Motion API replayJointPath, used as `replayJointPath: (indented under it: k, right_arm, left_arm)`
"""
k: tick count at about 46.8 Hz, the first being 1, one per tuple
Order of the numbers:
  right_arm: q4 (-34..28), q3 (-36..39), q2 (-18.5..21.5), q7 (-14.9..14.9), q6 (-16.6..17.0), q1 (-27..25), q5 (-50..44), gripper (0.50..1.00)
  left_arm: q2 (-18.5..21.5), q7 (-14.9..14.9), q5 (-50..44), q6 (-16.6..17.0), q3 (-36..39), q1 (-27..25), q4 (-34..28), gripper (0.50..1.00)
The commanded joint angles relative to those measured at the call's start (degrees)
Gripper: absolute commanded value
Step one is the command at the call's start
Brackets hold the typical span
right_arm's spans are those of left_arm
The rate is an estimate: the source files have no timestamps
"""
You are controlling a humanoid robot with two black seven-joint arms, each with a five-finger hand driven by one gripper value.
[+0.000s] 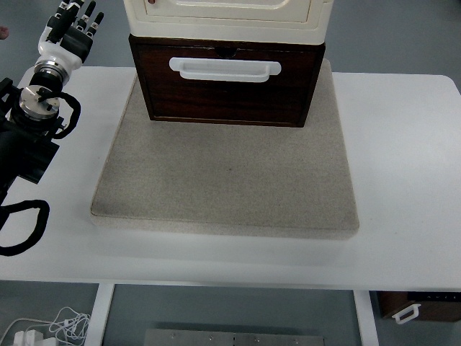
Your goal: Close the drawer under the combination cabinet
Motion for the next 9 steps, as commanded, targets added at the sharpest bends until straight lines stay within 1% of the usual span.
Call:
replayJointPath:
  k: [1,9]
  right_arm:
    - [-0.01,0.01,0.0,0.01,0.0,0.01,0.04,0.952]
    - [-0.01,0.36,0.0,0.01,0.0,0.1,0.04,0.952]
  left_arm:
    - [-0.01,-0.29,0.02,0.0,-0.01,0.01,-0.09,0.999]
    - [-0.27,-0.38,0.02,0.0,-0.01,0.01,0.0,0.999]
